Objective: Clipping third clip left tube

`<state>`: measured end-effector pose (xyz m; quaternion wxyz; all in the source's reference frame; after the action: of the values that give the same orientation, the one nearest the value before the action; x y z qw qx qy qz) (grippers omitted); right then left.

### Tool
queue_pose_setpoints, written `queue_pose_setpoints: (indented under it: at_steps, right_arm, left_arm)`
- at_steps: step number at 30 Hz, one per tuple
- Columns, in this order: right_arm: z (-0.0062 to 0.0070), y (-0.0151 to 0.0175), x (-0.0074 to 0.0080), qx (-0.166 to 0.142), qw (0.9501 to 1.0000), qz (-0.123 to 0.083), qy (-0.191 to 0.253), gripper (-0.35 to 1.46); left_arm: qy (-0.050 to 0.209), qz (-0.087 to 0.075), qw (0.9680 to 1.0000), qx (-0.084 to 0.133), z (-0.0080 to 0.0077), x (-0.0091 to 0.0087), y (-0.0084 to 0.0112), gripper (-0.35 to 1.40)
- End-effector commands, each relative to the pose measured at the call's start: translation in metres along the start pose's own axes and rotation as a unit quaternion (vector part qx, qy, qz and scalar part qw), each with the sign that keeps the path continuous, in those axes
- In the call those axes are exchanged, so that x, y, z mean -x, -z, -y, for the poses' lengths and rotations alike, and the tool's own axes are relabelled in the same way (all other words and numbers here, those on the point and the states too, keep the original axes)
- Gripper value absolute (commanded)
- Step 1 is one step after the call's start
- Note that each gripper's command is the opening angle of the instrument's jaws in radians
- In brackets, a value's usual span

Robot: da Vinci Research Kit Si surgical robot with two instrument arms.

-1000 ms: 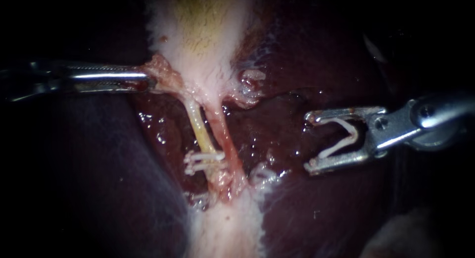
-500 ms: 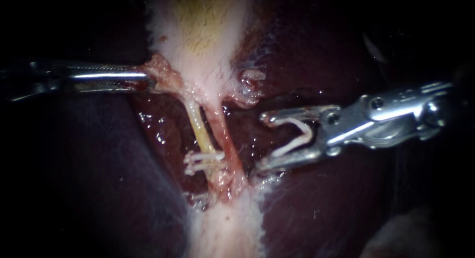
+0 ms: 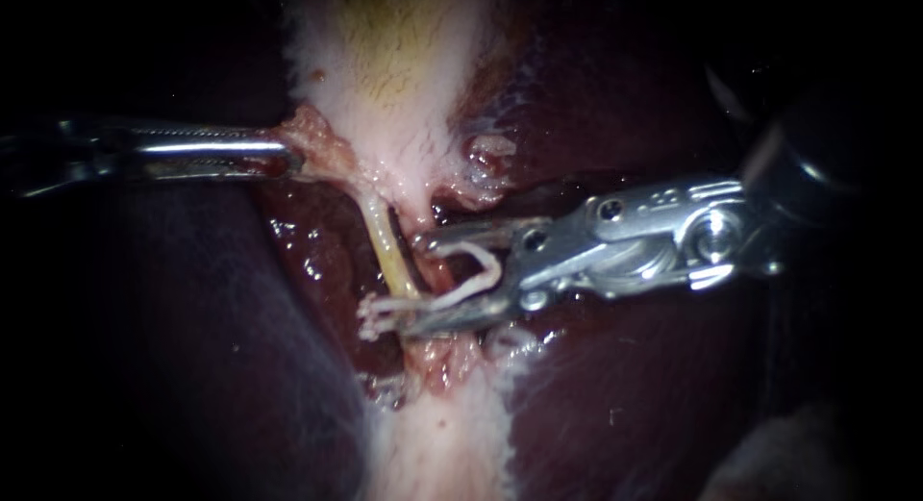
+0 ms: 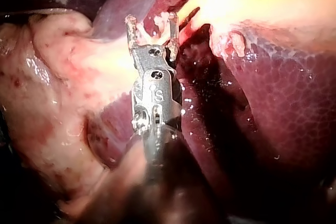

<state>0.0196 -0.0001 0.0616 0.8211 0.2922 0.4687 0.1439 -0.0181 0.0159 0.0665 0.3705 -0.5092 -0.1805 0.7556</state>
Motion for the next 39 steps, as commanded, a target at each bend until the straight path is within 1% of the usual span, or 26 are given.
queue_pose_setpoints:
  at_steps: [1, 11, 17, 23, 25, 27, 31, 35, 38, 39]
  right_arm:
    - [-0.0004, -0.0003, 0.0002, 0.002, 1.0, 0.0, 0.001, 0.49]
    - [-0.0037, -0.0008, 0.0019, 0.006, 1.0, 0.0, -0.001, 0.49]
    - [-0.0054, -0.0013, 0.0023, 0.011, 0.9999, 0.006, -0.002, 0.49]
    - [-0.0062, -0.0034, 0.0016, 0.013, 0.9999, 0.006, -0.003, 0.49]
    - [-0.0063, -0.0043, 0.0014, 0.013, 0.9999, 0.008, -0.003, 0.49]
    - [-0.0064, -0.0053, 0.0014, 0.011, 0.9999, 0.005, -0.008, 0.49]
    - [-0.0065, -0.0063, 0.0014, 0.004, 0.9998, -0.007, -0.016, 0.49]
    - [-0.0065, -0.0064, 0.0013, -0.008, 0.9991, -0.029, -0.031, 0.49]
    - [-0.0065, -0.0062, 0.0011, -0.027, 0.9967, -0.056, -0.051, 0.49]
    - [-0.0065, -0.0062, 0.001, -0.037, 0.995, -0.07, -0.061, 0.49]
  left_arm:
    - [0.0, 0.0, 1.0, 0.0, -0.0001, -0.0001, 0.0001, -0.35]
    - [0.0, 0.0, 1.0, -0.001, -0.0005, -0.0001, 0.0002, -0.35]
    - [-0.003, 0.0, 1.0, -0.002, -0.0006, -0.0001, 0.0002, -0.35]
    - [-0.003, 0.0, 1.0, -0.002, -0.0007, -0.0002, 0.0001, -0.35]
    - [-0.003, 0.0, 1.0, -0.002, -0.0008, -0.0002, 0.0001, -0.35]
    - [-0.003, -0.001, 1.0, -0.002, -0.0008, -0.0002, 0.0001, -0.35]
    - [-0.002, -0.001, 1.0, -0.002, -0.0008, -0.0002, 0.0, -0.35]
    - [-0.002, -0.001, 1.0, -0.002, -0.0008, -0.0002, 0.0, -0.35]
    - [-0.002, -0.001, 1.0, -0.002, -0.0008, -0.0002, 0.0, -0.35]
    - [-0.002, -0.001, 1.0, -0.002, -0.0008, -0.0002, 0.0, -0.35]
